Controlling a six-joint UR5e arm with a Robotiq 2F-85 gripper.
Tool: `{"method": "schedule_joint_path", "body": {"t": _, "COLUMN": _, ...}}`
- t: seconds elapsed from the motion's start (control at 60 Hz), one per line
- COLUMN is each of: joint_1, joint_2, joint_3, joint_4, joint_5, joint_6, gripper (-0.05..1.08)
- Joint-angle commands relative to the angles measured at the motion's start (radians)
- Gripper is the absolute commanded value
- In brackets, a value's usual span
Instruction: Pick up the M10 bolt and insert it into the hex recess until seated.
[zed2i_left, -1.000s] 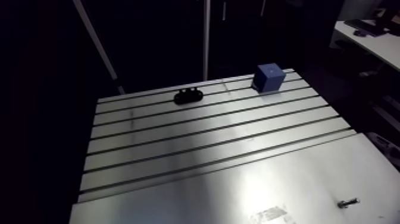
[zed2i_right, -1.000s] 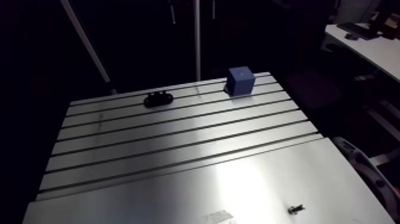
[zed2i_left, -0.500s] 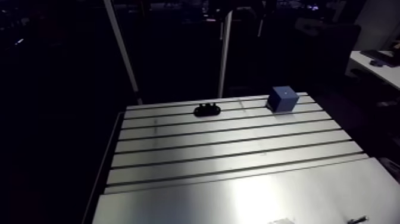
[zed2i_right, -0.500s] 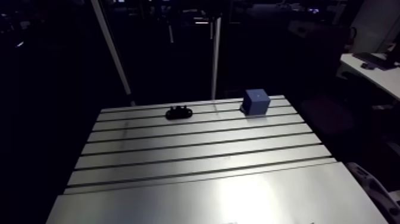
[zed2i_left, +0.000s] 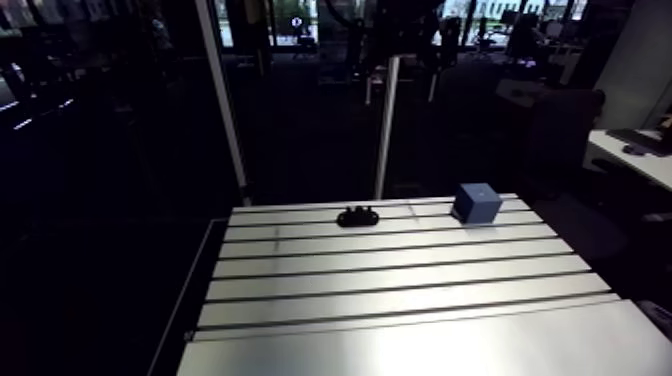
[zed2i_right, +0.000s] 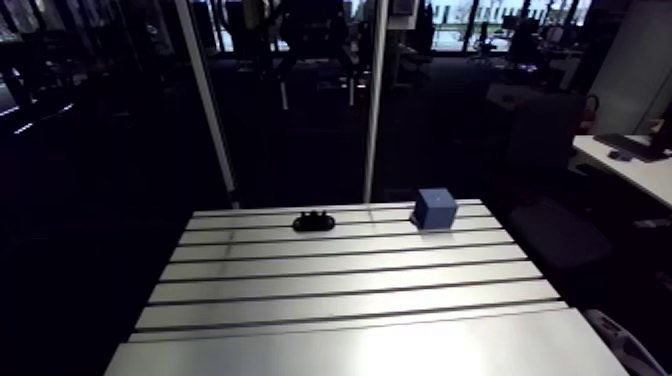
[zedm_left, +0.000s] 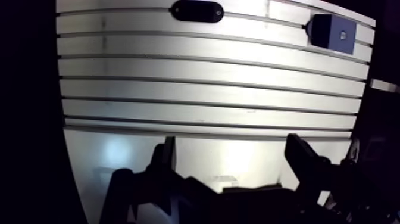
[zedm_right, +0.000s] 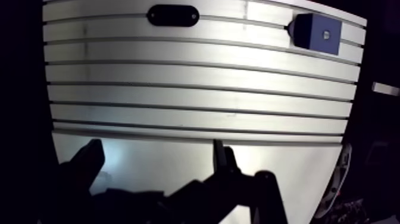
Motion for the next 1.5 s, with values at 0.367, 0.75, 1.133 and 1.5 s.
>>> {"method": "schedule_joint_path", "body": {"t": 0.367, "joint_1": -0.001, "joint_2": -0.089, "joint_3": 0.077, "joint_4": -0.028, "joint_5": 0.005, "joint_6": -0.018, "gripper": 0.01}}
{"method": "schedule_joint_path", "body": {"t": 0.75, "joint_1": -0.001, "joint_2": -0.118, "joint_3": 0.115, "joint_4": -0.065, "joint_5": 0.01, "joint_6": -0.033, "gripper": 0.01}}
{"method": "schedule_joint_path", "body": {"t": 1.133, "joint_1": -0.005, "joint_2": -0.124, "joint_3": 0.113, "joint_4": -0.085, "joint_5": 0.011, "joint_6": -0.021, "gripper": 0.01}}
{"method": "schedule_joint_path", "body": {"t": 1.5, "joint_1": -0.02, "joint_2": -0.124, "joint_3": 0.122, "joint_4": -0.1, "joint_5": 0.023, "joint_6": -0.017, "gripper": 0.01}}
